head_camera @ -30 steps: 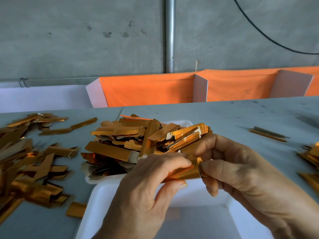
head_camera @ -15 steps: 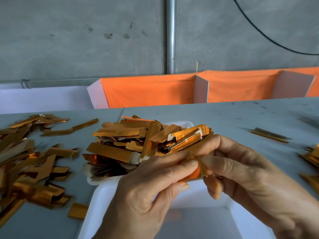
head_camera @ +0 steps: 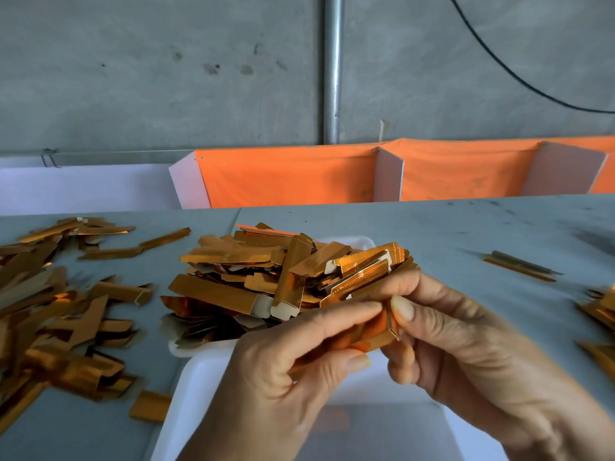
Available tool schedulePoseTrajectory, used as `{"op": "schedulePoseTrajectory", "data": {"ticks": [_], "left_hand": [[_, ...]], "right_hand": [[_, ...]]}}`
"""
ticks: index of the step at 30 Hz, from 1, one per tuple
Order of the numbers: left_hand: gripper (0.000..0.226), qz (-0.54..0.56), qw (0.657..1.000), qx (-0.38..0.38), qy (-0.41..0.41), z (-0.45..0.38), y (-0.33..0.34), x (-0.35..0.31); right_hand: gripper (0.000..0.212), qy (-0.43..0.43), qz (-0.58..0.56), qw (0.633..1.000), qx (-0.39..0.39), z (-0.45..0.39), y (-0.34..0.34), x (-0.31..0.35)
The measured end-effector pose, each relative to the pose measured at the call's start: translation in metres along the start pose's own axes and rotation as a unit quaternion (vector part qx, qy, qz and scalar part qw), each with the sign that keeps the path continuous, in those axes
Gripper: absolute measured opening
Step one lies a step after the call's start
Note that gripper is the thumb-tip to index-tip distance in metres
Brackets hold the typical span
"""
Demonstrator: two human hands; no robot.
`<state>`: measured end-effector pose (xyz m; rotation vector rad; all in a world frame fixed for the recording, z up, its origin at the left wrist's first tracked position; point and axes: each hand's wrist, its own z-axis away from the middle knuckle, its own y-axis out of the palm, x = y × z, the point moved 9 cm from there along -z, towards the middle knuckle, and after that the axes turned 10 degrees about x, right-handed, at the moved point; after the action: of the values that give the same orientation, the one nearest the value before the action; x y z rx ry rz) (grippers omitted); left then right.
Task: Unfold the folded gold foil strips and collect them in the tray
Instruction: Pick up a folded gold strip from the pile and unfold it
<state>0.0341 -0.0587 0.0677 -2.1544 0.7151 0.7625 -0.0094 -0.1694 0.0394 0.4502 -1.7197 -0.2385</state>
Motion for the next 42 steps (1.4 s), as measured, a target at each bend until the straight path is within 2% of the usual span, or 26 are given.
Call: {"op": "schedulePoseTrajectory", "data": {"ticks": [3,8,15,19,23,28,31,33,34,37,40,42], "left_hand": [[0.035,0.067,0.997,0.016,-0.022,0.002,0.003,0.006],[0.024,0.049,0.999,0.013,-0.011,0.004,0.005,-0.002],[0.025,0.032,0.999,0.025,-0.021,0.003,0.006,0.002],[0.024,0.025,0.999,0.025,-0.017,0.003,0.006,0.002],[0.033,0.044,0.996,0.035,-0.068,0.003,0.009,0.010],[0.036,0.017,0.989,0.061,-0.136,0.005,0.019,0.022],[0.030,-0.011,0.980,0.071,-0.185,0.006,0.021,0.034],[0.021,-0.009,0.969,0.064,-0.237,0.010,0.018,0.048],[0.018,-0.007,0.962,0.069,-0.263,0.012,0.017,0.055],[0.019,-0.022,0.937,0.106,-0.331,0.021,0.022,0.072],[0.030,-0.050,0.921,0.117,-0.369,0.026,0.022,0.080],[0.028,-0.075,0.916,0.108,-0.379,0.026,0.019,0.082]], "right_hand": [[0.034,0.010,-0.014,0.999,0.031,-0.001,0.007,-0.001],[0.029,0.001,0.018,1.000,-0.003,0.001,0.002,0.001],[0.044,0.013,0.028,0.999,-0.017,0.002,-0.003,-0.003],[0.034,0.003,0.050,0.999,-0.018,0.000,-0.002,-0.001],[0.033,0.034,0.050,0.997,-0.052,0.000,-0.010,-0.010],[0.032,0.073,0.112,0.983,-0.125,0.002,-0.022,-0.015],[0.026,0.097,0.144,0.973,-0.153,0.002,-0.021,-0.019],[0.031,0.102,0.220,0.948,-0.208,0.005,-0.030,-0.015],[0.031,0.091,0.277,0.923,-0.253,0.008,-0.038,-0.008],[0.017,0.008,0.458,0.813,-0.358,0.017,-0.048,0.020],[0.012,-0.036,0.595,0.728,-0.339,0.004,-0.035,0.031],[0.022,-0.028,0.680,0.666,-0.305,-0.010,-0.032,0.033]]}}
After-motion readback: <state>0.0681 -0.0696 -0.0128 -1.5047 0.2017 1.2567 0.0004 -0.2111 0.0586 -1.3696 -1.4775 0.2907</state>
